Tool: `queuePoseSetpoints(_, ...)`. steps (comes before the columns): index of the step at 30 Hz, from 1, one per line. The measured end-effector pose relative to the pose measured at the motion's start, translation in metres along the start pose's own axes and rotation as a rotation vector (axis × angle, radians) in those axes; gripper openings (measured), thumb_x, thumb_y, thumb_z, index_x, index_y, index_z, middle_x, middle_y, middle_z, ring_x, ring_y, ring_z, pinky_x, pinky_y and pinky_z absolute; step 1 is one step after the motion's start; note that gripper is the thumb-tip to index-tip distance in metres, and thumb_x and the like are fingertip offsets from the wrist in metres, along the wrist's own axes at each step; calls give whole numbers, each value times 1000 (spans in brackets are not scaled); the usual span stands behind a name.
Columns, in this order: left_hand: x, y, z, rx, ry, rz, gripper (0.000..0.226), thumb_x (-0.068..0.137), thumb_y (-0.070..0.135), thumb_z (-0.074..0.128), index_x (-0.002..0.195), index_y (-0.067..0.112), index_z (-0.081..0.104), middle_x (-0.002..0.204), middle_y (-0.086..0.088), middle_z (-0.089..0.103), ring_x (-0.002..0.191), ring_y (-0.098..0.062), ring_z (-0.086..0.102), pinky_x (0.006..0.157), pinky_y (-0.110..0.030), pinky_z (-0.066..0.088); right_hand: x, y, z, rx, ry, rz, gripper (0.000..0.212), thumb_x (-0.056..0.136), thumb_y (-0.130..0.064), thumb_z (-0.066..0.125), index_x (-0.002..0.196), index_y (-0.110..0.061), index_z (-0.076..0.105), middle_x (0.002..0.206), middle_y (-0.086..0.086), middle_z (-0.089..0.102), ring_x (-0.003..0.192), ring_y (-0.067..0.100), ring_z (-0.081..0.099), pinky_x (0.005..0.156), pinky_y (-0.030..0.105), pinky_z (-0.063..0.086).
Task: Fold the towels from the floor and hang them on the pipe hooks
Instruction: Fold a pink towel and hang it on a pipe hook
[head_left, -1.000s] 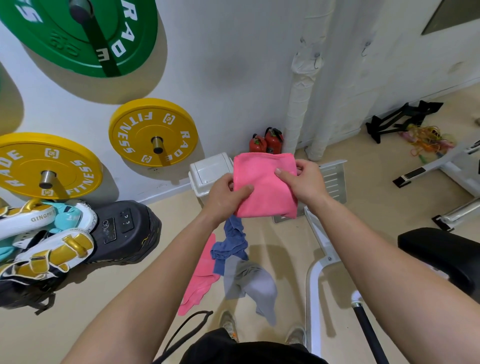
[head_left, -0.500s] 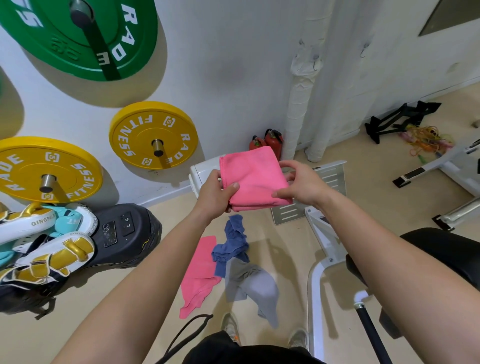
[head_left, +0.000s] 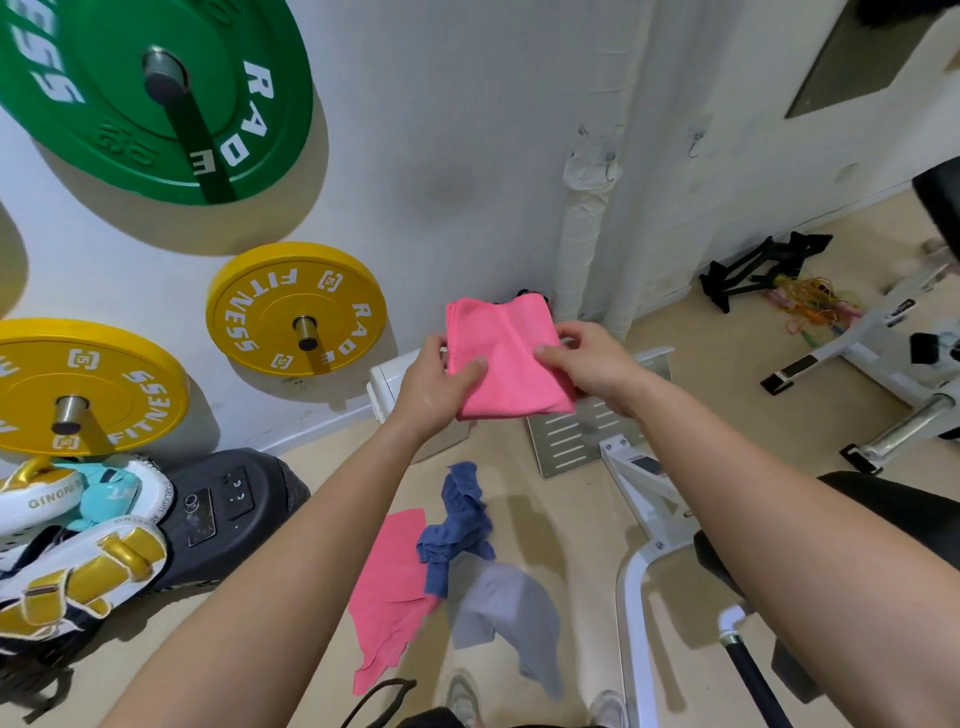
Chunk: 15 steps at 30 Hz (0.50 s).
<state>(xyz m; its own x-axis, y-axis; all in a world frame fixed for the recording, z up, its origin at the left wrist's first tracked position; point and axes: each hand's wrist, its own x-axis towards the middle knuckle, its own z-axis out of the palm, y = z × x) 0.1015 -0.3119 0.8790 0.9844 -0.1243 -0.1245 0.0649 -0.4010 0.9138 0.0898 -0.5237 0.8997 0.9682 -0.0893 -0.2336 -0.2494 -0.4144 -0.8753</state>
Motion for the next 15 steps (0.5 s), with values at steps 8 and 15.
queuePoseSetpoints(8,72,34,-31,64,-45,133,20,96,31,60,111,17,56,92,-5,66,81,-23,63,64,-32,47,27,-53,-10,-245,241,-56,29,89,-19,68,115,-9,66,100,2,64,91,23,61,78,30,45)
queuePoseSetpoints(15,145,96,-15,88,-85,246,12,93,27,64,101,20,59,69,2,64,62,-17,61,70,-37,52,74,-78,-61,-272,369,-45,18,87,-18,66,102,-9,67,97,9,69,88,28,63,70,32,43)
